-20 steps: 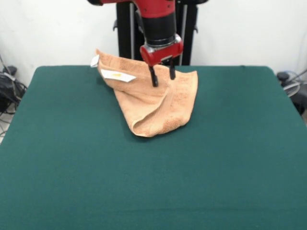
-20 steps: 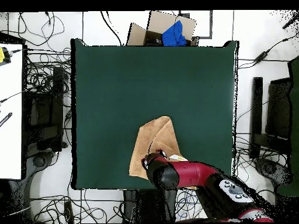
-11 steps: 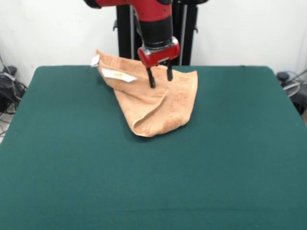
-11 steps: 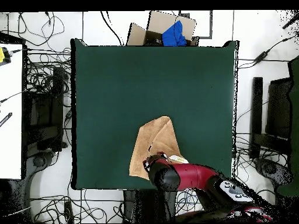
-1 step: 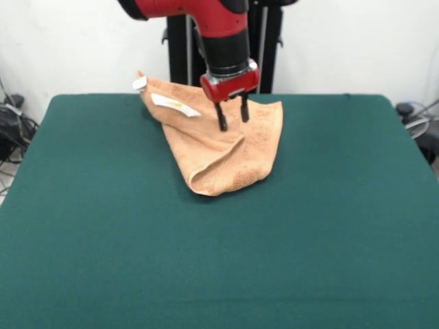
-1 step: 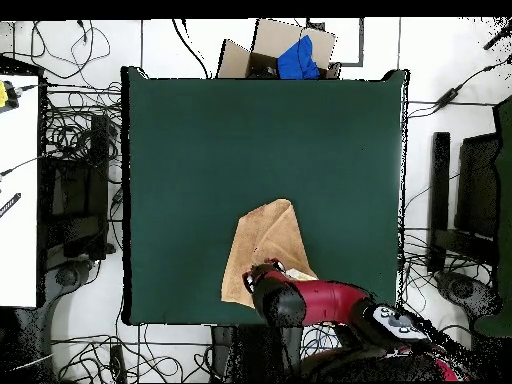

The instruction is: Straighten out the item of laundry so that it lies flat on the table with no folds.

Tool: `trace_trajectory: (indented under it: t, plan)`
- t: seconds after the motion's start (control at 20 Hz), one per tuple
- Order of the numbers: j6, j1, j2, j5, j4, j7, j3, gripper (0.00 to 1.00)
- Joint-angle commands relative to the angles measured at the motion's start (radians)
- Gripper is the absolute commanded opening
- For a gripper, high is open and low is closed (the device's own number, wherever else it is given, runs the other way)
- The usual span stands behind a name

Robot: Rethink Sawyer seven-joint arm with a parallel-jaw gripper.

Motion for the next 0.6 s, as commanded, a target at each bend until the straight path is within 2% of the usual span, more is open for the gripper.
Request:
trace_trajectory:
  t: [0.05,0.6]
  plan:
    - [-0.062,0.006,0.028,0.023,-0.098,0.195,-0.011,0.00]
    - [-0.055,-0.019,0.030,0.021,-0.095,0.187,0.004,0.00]
